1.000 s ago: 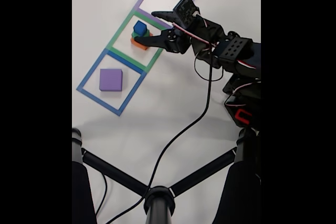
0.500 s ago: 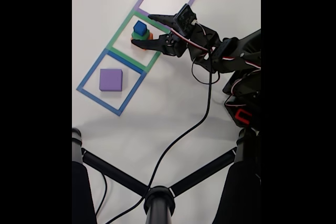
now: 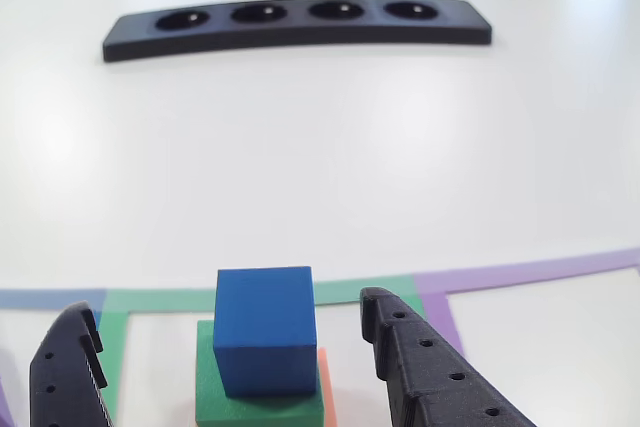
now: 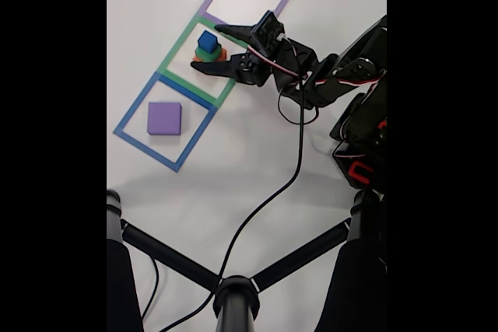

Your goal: Tower of hanoi

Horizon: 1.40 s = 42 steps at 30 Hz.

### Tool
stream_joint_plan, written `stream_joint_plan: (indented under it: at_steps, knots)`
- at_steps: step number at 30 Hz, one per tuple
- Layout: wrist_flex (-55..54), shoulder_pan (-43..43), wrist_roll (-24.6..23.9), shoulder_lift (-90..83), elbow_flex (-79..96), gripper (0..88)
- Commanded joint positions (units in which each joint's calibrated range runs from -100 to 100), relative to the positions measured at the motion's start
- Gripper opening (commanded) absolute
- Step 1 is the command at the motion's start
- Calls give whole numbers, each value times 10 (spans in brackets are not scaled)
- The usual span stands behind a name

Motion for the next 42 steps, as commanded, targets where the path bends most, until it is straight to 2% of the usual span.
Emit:
stream_joint_plan:
  at_steps: [1, 17, 27, 37, 42]
  knots:
    - [-15, -4, 2, 10, -32, 286]
    - [-23, -16, 2, 33, -40, 236]
    - [-24, -20, 2, 33, -37, 120]
    - [-24, -20, 2, 33, -30, 70]
    - [-24, -19, 2, 33, -28, 10]
